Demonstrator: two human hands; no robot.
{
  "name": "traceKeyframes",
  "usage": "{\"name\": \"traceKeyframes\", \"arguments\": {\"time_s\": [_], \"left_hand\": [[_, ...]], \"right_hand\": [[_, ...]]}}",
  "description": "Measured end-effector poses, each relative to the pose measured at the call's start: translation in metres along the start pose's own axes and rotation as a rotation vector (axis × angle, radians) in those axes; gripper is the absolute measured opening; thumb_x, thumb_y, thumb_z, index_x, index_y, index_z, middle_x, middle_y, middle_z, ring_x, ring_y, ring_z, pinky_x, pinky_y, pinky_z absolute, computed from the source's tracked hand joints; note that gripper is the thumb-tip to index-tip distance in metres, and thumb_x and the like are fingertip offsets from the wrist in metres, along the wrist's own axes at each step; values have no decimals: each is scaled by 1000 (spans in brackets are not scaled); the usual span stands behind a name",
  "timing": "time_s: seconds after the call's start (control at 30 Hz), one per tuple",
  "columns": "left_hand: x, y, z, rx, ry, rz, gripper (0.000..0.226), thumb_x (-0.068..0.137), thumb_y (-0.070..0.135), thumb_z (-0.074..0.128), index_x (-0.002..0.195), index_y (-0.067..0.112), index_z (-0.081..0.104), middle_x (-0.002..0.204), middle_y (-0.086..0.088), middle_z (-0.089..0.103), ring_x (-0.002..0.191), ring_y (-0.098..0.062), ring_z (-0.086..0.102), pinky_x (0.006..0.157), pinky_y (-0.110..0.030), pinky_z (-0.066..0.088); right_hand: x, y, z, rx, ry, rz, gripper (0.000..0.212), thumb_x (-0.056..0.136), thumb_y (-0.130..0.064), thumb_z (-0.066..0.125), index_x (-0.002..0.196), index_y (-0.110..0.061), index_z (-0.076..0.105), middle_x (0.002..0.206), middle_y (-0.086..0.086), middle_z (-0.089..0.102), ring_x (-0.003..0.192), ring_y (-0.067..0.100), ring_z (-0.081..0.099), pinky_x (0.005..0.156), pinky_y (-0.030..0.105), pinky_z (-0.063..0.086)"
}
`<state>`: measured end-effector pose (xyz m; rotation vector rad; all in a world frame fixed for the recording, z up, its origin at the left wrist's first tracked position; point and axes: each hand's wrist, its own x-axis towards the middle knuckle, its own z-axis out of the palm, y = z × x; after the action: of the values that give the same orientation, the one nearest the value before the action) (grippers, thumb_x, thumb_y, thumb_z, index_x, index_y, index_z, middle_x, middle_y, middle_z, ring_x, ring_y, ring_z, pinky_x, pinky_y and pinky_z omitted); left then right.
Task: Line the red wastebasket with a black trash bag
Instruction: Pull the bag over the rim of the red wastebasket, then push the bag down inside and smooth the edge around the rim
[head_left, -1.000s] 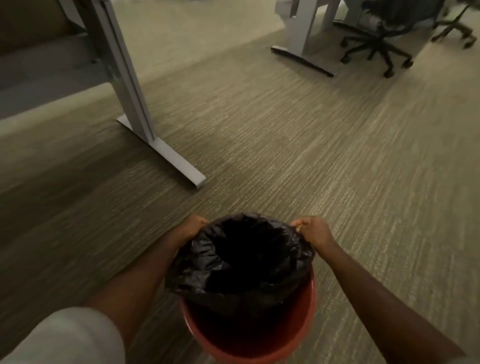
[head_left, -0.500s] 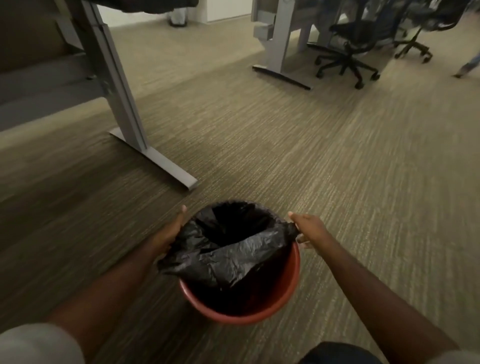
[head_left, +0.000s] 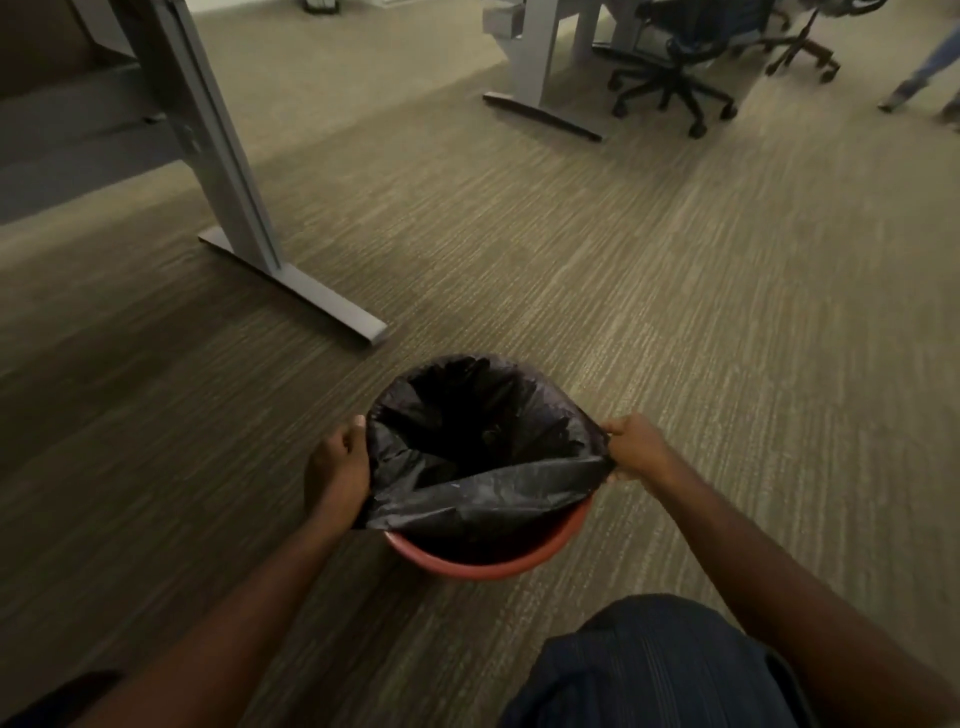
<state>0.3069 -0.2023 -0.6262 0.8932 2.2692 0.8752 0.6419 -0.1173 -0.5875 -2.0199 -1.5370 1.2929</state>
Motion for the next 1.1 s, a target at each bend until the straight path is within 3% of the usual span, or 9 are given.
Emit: {"name": "traceKeyframes", "arguments": {"time_s": [0.13,0.27,0.43,0.53,0.63,0.77,0.9,1.0,1.1], "left_hand": [[-18,-9,2,-297,0,49,50,104,45,34,134,11,57,134,-14,61,123,-30,57,102,-37,41],[-39,-31,13,-414,82,153,49,105,39,30,113,-1,58,102,-9,59,96,-22,55,86,-37,41],[-43,-47,25,-484,121,200,54,96,51,26,112,10,57,98,-5,63,88,-22,59,77,-37,46],[-43,-51,31,-471,92,241,58,94,57,23,115,13,55,96,-1,64,85,-18,59,80,-43,49],[-40,-57,35,-466,79,221,60,95,59,22,115,15,57,93,4,65,83,-8,61,81,-44,51],[-44,-60,33,-490,-25,36,76,91,75,17,105,19,67,103,-7,73,97,-24,68,92,-48,54],[-50,-59,33,-608,24,-372,111,63,99,15,115,16,69,115,-16,73,106,-35,68,100,-52,52],[-64,-53,38,-634,85,-486,91,86,78,26,111,1,68,113,-25,70,103,-42,67,94,-54,53],[-76,-46,48,-623,153,-355,67,101,50,34,104,-8,68,106,-26,70,97,-35,67,89,-46,52]], "right_hand": [[-6,27,20,189,-11,66,34,91,15,42,106,2,70,95,21,72,62,23,69,44,28,56],[-14,37,45,224,7,102,33,99,7,35,117,2,63,110,21,71,90,40,71,51,39,61],[-18,53,51,52,98,-133,20,102,-13,44,115,-11,59,86,9,71,63,25,68,52,39,59],[-17,67,55,-124,125,-313,28,99,-19,54,126,-14,58,101,3,72,81,19,67,75,42,59],[-17,72,62,-148,121,-337,35,99,-29,51,133,-19,53,110,-2,68,98,19,66,88,40,55],[-14,77,62,9,94,-304,28,101,-19,49,128,-20,54,97,0,71,88,20,73,74,39,62],[-5,75,55,351,117,-24,40,101,-10,46,138,-24,51,90,21,74,66,33,68,48,38,57],[-9,73,59,393,83,40,45,100,-5,43,141,-26,48,98,25,73,67,29,61,49,34,52],[-19,72,72,356,43,-19,35,101,-7,46,133,-20,50,101,20,73,75,31,64,61,47,57]]}}
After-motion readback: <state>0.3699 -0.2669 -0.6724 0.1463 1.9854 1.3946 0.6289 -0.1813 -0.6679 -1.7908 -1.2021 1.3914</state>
